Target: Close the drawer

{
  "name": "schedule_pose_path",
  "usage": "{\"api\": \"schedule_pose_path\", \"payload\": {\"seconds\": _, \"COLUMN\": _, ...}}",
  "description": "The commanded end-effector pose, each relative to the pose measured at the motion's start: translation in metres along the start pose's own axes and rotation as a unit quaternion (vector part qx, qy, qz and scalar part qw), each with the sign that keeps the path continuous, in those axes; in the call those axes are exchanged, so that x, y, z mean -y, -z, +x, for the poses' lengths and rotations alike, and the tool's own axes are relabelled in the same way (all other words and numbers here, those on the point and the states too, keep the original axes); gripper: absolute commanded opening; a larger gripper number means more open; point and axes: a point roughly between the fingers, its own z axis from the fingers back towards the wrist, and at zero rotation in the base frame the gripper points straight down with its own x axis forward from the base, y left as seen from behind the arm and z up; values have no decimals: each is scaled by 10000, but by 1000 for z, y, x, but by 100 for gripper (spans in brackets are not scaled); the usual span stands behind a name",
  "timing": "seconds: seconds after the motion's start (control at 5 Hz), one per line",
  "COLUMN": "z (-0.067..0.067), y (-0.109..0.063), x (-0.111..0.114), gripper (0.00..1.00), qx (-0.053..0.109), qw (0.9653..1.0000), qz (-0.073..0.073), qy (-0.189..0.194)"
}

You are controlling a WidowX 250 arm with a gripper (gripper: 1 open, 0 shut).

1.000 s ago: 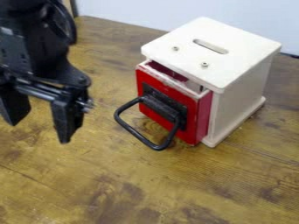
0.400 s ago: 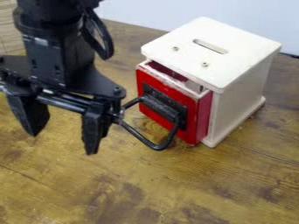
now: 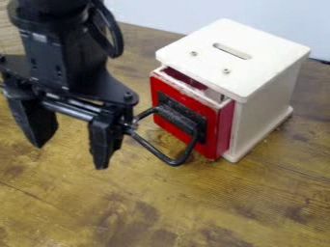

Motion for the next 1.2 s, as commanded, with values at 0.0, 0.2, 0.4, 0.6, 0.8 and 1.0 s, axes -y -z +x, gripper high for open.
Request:
{"api": "schedule_pose_path", "payload": {"seconds": 0.0, "z": 2, "y": -18, "x": -7, "gripper": 100, "qx": 408, "qw": 9986, "qz": -189, "qy": 273}}
{"api": "schedule_pose_path", "payload": {"seconds": 0.2, "z": 3, "y": -17, "x": -10, "gripper": 100, "qx": 415, "qw": 9974, "qz": -230, "qy": 545}}
{"api": "schedule_pose_path", "payload": {"seconds": 0.4, "z": 5, "y": -3, "x": -13, "gripper": 100, "qx": 402, "qw": 9940, "qz": -318, "qy": 965}}
{"api": "schedule_pose_path", "payload": {"seconds": 0.6, "z": 8, "y": 17, "x": -23, "gripper": 100, "qx": 63, "qw": 9944, "qz": -340, "qy": 995}}
{"api": "schedule_pose_path", "payload": {"seconds": 0.8, "z": 9, "y": 17, "x": -26, "gripper": 100, "qx": -255, "qw": 9965, "qz": -267, "qy": 756}}
{"api": "schedule_pose_path", "payload": {"seconds": 1.0, "z": 6, "y": 2, "x": -19, "gripper": 100, "qx": -407, "qw": 9983, "qz": -309, "qy": 273}}
